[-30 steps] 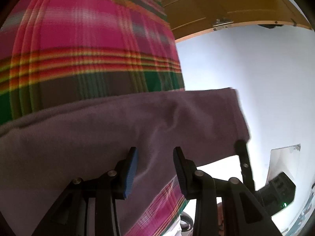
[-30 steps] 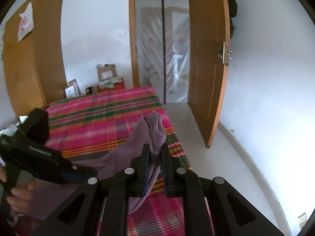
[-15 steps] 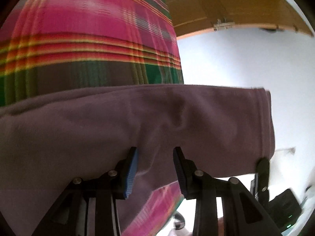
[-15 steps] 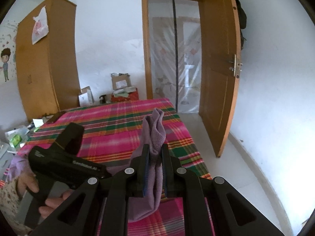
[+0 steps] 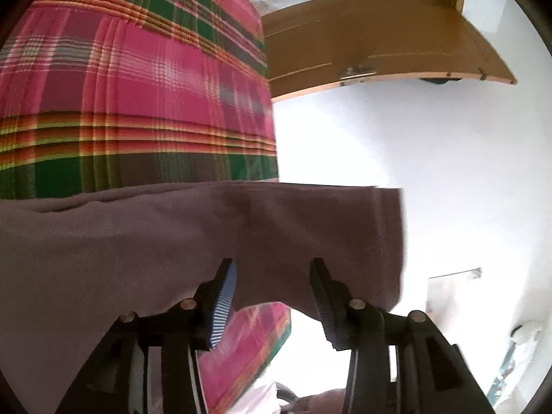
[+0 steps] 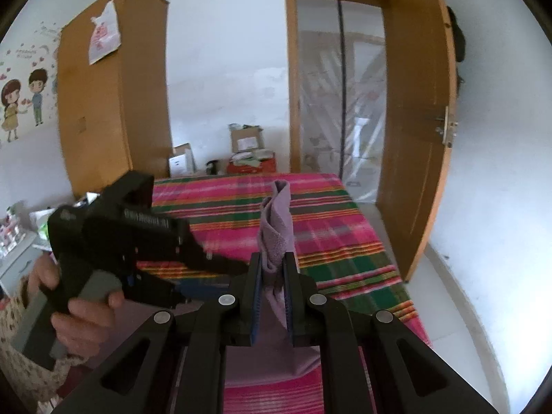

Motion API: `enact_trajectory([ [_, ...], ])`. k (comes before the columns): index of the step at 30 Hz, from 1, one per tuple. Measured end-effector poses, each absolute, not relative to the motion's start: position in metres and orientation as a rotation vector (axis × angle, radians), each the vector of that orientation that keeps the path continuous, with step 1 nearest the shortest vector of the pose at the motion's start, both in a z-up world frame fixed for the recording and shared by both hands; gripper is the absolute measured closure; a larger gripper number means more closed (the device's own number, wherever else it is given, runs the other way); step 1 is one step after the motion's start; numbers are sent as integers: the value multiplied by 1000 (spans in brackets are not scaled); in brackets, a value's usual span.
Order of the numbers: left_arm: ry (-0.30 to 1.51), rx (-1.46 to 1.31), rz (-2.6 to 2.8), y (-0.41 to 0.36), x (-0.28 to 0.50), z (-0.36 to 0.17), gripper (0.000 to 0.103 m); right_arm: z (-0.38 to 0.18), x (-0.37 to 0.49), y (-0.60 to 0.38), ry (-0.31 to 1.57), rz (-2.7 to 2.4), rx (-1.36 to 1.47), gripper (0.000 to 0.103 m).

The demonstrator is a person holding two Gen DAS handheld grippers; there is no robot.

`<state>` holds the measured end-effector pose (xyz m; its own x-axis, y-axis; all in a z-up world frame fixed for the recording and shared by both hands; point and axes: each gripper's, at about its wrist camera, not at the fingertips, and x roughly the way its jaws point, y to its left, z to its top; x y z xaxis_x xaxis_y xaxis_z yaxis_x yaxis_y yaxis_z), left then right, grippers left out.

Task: Fold clothes

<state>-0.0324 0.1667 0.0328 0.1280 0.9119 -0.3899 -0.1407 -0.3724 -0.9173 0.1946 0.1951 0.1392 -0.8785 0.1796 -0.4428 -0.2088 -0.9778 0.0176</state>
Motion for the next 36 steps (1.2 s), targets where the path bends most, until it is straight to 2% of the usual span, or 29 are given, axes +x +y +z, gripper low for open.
enact_trajectory([
  [4, -868, -1422, 1364, 162, -40, 39, 48, 131, 190, 178, 98, 2887, -710, 92],
  [7, -851, -1412, 1386, 155, -41, 38, 47, 125, 187, 165, 77, 2900, -734, 92],
  [11, -832, -1450, 1424, 150, -45, 30, 47, 112, 181, 149, 85, 2923, -773, 92],
  [36, -985, -1490, 1452, 79, -48, -6, 47, 58, 161, 91, 158, 3017, -996, 92],
])
